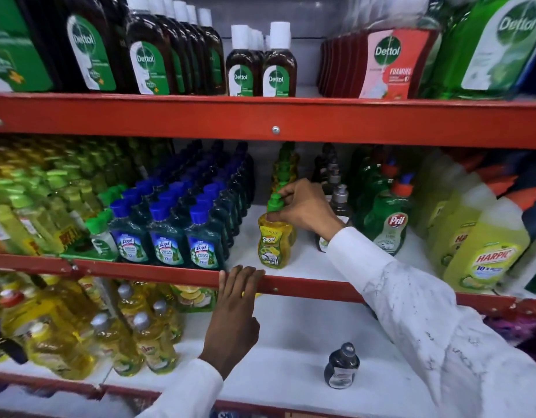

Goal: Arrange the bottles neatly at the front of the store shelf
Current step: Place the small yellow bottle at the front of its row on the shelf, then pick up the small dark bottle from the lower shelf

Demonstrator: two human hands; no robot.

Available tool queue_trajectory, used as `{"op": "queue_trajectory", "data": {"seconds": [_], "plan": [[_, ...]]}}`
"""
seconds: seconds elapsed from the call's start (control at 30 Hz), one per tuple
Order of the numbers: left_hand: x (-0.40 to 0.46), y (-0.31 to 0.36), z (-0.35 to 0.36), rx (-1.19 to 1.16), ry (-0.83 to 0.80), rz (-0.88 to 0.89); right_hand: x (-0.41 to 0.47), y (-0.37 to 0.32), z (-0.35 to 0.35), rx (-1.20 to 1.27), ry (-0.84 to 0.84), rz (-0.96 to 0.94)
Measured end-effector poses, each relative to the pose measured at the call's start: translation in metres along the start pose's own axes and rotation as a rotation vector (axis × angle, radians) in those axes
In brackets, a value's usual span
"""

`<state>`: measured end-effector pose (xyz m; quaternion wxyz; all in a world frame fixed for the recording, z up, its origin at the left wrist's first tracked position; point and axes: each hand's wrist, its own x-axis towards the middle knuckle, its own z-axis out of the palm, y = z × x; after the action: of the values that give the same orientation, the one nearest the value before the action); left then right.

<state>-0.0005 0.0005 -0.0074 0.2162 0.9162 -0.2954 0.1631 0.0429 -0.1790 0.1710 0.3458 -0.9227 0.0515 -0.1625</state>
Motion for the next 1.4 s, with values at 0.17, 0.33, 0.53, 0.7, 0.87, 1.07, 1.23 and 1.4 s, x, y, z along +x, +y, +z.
{"op": "queue_trajectory", "data": {"seconds": [0.17, 0.33, 0.53, 0.7, 0.87, 1.07, 1.23, 1.4], "plan": [[0.000, 0.002, -0.001, 0.051, -0.017, 0.006, -0.005, 0.009, 0.001, 0.039, -0.013, -0.024], [0.002, 0.015, 0.006, 0.138, 0.022, 0.011, -0.049, 0.042, -0.011, -0.035, 0.185, -0.202], [0.011, 0.054, 0.032, 0.125, 0.092, 0.189, -0.136, 0.129, -0.009, -0.310, 0.288, -0.327], [0.020, 0.069, 0.046, 0.165, 0.030, 0.184, -0.175, 0.199, 0.006, -0.372, 0.151, -0.313], [0.019, 0.072, 0.048, 0.216, 0.016, 0.172, -0.192, 0.231, 0.029, -0.374, 0.151, -0.434], [0.018, 0.073, 0.045, 0.221, -0.014, 0.158, -0.195, 0.273, 0.067, -0.377, -0.373, -0.012], [0.018, 0.075, 0.042, 0.219, -0.051, 0.138, -0.181, 0.275, 0.078, -0.260, -0.398, 0.093], [0.017, 0.072, 0.040, 0.224, -0.061, 0.150, -0.177, 0.256, 0.056, -0.173, -0.306, 0.095]]}}
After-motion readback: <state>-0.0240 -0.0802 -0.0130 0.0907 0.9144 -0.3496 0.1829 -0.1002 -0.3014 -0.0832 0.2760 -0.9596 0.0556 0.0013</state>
